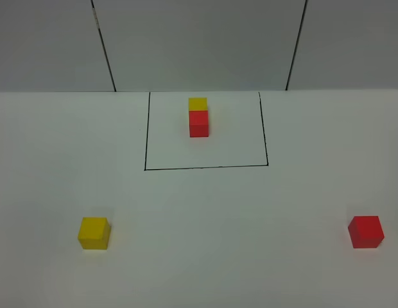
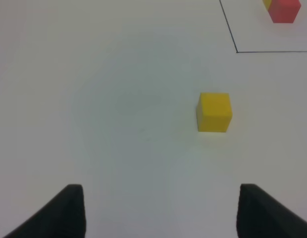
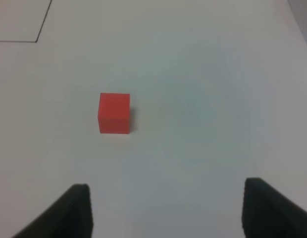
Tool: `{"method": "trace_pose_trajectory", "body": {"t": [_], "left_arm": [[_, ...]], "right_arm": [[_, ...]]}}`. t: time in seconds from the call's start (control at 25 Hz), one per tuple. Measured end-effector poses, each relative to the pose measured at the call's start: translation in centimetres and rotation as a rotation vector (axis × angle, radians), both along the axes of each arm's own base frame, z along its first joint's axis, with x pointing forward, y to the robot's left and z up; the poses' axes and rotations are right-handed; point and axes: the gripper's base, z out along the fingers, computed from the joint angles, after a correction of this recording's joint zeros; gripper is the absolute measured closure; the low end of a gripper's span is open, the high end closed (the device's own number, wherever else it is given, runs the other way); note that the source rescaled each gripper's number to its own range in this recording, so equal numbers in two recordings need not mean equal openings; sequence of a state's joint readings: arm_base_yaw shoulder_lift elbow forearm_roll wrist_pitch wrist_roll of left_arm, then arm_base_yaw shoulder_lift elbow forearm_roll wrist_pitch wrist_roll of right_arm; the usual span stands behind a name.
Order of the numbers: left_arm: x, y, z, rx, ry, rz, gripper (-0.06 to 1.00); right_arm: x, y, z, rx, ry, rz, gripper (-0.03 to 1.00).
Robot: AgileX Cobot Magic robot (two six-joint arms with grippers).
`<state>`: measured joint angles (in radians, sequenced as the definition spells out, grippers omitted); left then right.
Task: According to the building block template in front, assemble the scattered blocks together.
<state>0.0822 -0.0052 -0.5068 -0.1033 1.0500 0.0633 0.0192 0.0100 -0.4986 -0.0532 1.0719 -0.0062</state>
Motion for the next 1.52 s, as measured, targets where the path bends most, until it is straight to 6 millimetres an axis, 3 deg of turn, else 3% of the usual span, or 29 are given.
{"method": "trace_pose_trajectory", "body": {"t": [0.56,0.76,0.92,1.16,1.36,1.52], "left_arm": [[0.2,0.0,0.0,0.001,0.009,0.001,0.46],[1.9,0.2,0.7,-0.009,0.079,0.002,0.36],[5.2,0.4,2.0,-0.023,0.186,0.005,0.23],[12.5,1.0,2.2,-0.051,0.453,0.009,0.2],[19.4,0.4,0.5,-0.1,0.675,-0.038,0.2],[23.9,-2.4,-1.4,-0.048,0.805,-0.157,0.19]], "right_arm": [[0.0,0.0,0.0,0.0,0.0,0.0,0.62],[0.0,0.0,0.0,0.0,0.0,0.0,0.62],[0.0,0.0,0.0,0.0,-0.001,0.0,0.62],[0.0,0.0,0.0,0.0,-0.001,0.0,0.62],[0.0,0.0,0.0,0.0,-0.001,0.0,0.62],[0.0,0.0,0.0,0.0,-0.001,0.0,0.62]]}}
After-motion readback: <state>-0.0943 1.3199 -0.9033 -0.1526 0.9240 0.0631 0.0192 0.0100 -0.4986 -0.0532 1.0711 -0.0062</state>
